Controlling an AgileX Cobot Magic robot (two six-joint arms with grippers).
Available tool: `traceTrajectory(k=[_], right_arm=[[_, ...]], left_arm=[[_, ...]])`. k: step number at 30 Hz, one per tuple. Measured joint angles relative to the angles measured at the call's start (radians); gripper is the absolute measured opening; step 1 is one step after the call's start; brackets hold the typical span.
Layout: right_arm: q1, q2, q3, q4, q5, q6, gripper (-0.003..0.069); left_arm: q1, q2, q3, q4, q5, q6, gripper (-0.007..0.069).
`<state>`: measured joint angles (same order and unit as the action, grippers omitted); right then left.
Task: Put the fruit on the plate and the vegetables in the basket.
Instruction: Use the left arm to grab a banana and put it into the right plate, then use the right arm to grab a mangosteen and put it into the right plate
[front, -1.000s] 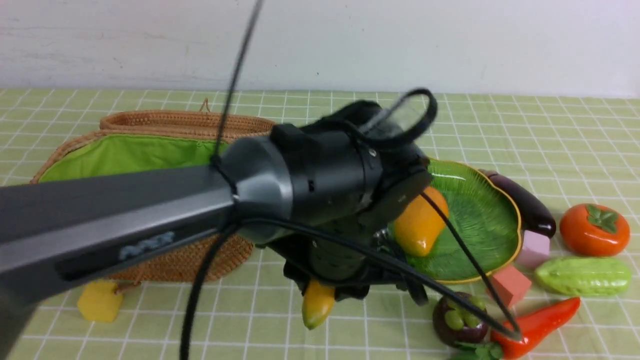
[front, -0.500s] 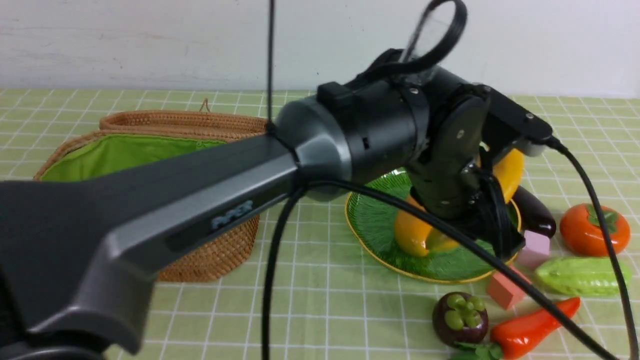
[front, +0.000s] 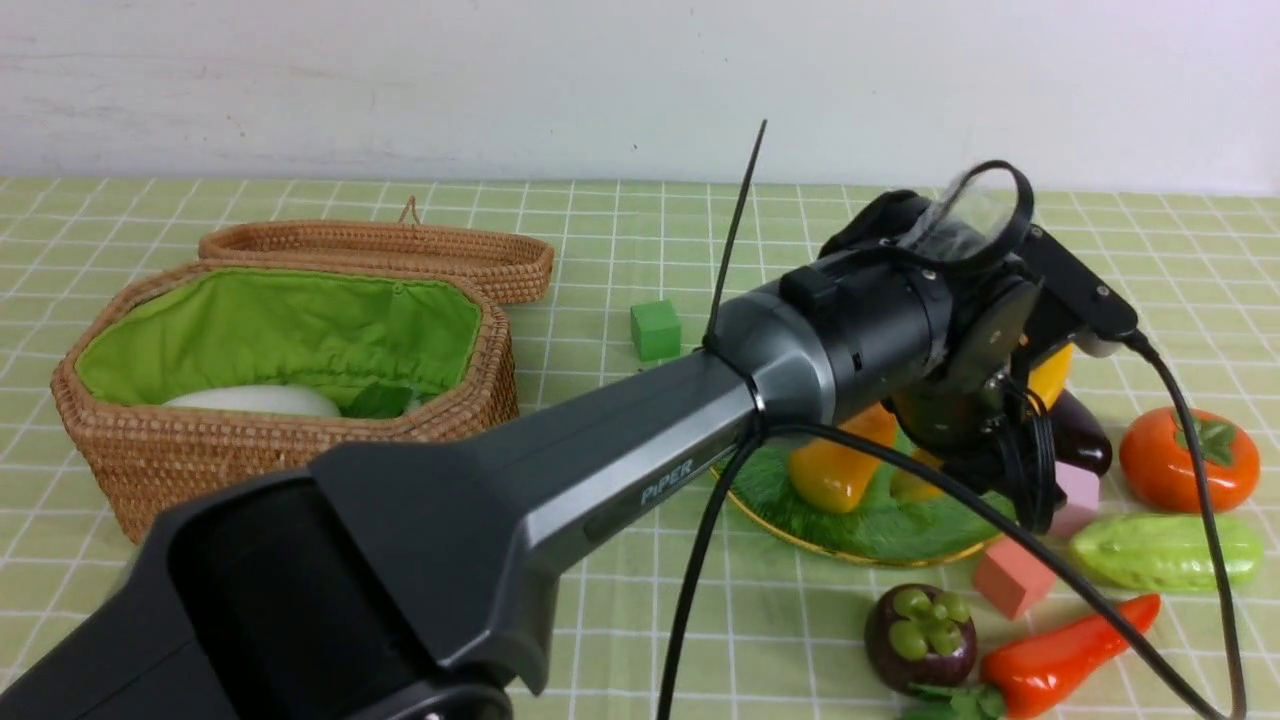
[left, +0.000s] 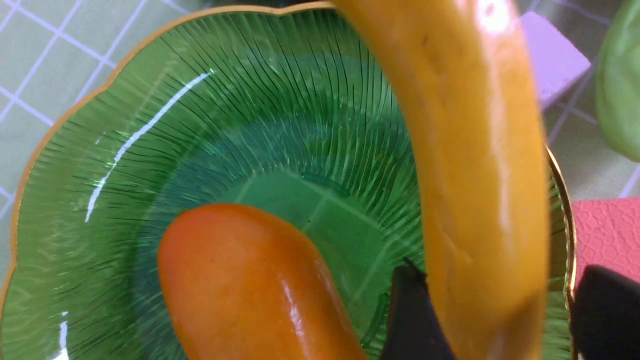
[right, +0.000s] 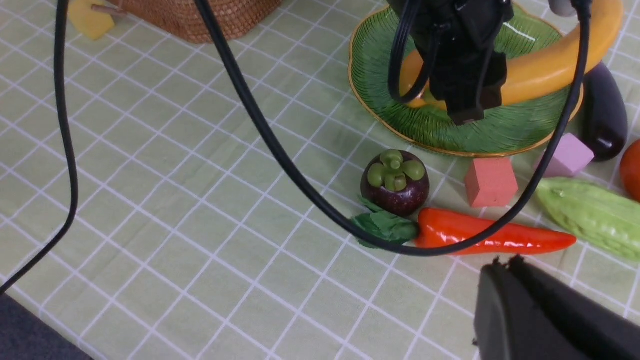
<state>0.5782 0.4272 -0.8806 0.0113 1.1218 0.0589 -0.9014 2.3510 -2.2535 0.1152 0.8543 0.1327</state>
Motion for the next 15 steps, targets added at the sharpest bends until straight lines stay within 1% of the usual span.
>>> traceTrajectory(k=[2, 3, 4, 6, 8, 12, 15], right_arm=[[0.000, 0.000, 0.000, 0.000, 0.005, 0.000, -0.0007], [0.000, 0.000, 0.000, 0.000, 0.006, 0.000, -0.0006], [0.000, 0.000, 0.000, 0.000, 0.012, 0.000, -0.0005], [0.000, 0.000, 0.000, 0.000, 0.021, 0.000, -0.0003], [0.000, 0.000, 0.000, 0.000, 0.025, 0.000, -0.0001], [0.000, 0.000, 0.000, -0.020, 0.025, 0.000, 0.0000], [0.000, 0.000, 0.000, -0.049, 0.025, 0.025, 0.0000]], left_arm=[[0.000, 0.000, -0.001, 0.001, 0.000, 0.000, 0.0491], [0.000, 0.000, -0.001, 0.001, 0.000, 0.000, 0.0496], [0.000, 0.000, -0.001, 0.006, 0.002, 0.000, 0.0534], [0.000, 0.000, -0.001, 0.007, 0.014, 0.000, 0.0562], [0.000, -0.001, -0.001, 0.008, 0.035, 0.000, 0.0569], [0.000, -0.036, -0.001, 0.008, 0.106, -0.033, 0.0550], [0.000, -0.131, -0.001, 0.008, 0.212, -0.124, 0.0447]])
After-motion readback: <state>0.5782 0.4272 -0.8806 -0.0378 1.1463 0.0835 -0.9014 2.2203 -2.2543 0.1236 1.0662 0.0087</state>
